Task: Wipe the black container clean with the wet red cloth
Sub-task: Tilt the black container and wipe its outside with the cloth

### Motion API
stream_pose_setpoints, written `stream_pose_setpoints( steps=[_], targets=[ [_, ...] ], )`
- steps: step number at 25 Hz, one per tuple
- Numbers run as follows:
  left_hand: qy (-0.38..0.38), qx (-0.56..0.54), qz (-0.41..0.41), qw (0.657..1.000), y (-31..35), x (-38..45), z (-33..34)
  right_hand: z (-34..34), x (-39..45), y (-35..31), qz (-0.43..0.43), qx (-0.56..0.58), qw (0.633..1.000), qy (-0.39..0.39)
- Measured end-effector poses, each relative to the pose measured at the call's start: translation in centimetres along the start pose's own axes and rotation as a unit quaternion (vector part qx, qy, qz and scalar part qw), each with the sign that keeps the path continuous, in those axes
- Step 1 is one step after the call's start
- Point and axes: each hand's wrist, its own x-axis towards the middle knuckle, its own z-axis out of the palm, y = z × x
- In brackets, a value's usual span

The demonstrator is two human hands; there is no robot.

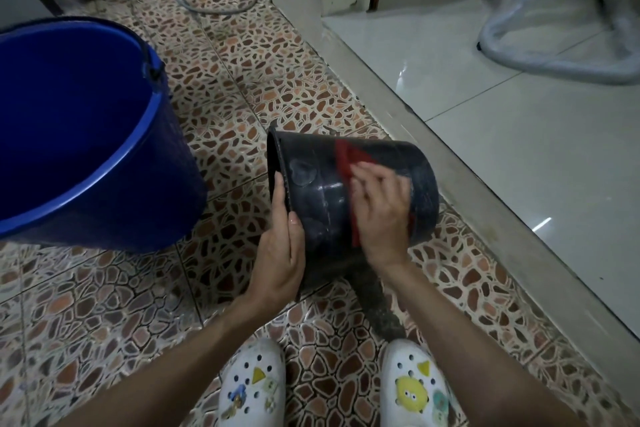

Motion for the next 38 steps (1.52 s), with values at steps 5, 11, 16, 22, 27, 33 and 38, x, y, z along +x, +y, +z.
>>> stream_pose_setpoints(
  steps=[5, 11, 16, 22, 27, 33, 38],
  targets=[
    [-0.018, -0.05, -0.009, 0.999, 0.9, -0.5, 0.2, -3.7, 2.9, 6.1, 0.273, 0.013, 0.962, 0.021],
    [0.098, -0.053, -0.059, 0.992, 1.5, 3.4, 0.6, 0.5, -0.3, -5.3, -0.003, 0.031, 0.999, -0.029],
    [0.076, -0.047, -0.061, 0.994, 1.5, 2.5, 0.5, -1.3, 2.9, 4.7, 0.211, 0.005, 0.977, 0.012],
    [0.039, -0.044, -0.025, 0.998, 1.3, 0.6, 1.0, -1.7, 3.2, -3.4, 0.1, 0.11, 0.989, -0.024],
    [0.014, -0.046, -0.032, 0.998, 0.6, -0.6, 0.8, -0.2, 1.3, -0.9, 0.012, 0.016, 0.999, -0.029],
    [0.01, -0.149, -0.068, 0.986, 2.9, -0.3, 0.2, -3.5, 5.5, 6.1, 0.306, -0.013, 0.952, 0.001],
    [0.1, -0.127, -0.144, 0.976, 3.5, 4.0, 0.4, -0.8, 0.8, -4.8, -0.013, 0.054, 0.996, -0.074]
  ],
)
